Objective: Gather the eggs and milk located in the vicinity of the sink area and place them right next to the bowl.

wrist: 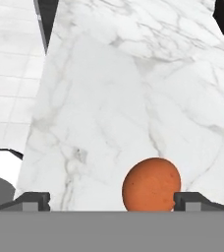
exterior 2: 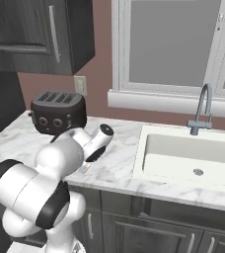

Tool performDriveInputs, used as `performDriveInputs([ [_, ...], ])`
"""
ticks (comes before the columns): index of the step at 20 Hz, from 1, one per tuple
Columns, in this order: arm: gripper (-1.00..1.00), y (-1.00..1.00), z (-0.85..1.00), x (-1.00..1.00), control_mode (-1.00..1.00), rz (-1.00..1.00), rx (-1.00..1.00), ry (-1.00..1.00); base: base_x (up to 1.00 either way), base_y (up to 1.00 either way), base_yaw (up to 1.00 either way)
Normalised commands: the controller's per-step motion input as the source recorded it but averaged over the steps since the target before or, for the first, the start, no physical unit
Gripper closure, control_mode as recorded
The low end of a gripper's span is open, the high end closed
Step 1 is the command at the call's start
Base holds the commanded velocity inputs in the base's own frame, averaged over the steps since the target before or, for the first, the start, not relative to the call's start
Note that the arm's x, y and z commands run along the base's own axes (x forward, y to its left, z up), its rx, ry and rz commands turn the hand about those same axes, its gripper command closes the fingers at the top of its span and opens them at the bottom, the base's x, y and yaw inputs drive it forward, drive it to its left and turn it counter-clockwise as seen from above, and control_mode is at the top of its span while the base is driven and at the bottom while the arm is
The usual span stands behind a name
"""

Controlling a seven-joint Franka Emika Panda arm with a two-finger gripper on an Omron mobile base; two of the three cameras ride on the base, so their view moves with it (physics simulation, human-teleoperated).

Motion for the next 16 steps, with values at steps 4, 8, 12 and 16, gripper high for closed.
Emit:
performDriveInputs([
  [4,-1.0,0.0,-0.14,0.19,-1.0,0.0,0.0,0.0,0.0,0.0,0.0],
  [8,-1.0,0.0,-0.15,0.17,-1.0,0.0,0.0,0.0,0.0,0.0,0.0],
  [12,-1.0,0.0,-0.14,0.18,-1.0,0.0,0.0,0.0,0.0,0.0,0.0],
  [16,-1.0,0.0,-0.17,0.21,-1.0,0.0,0.0,0.0,0.0,0.0,0.0],
])
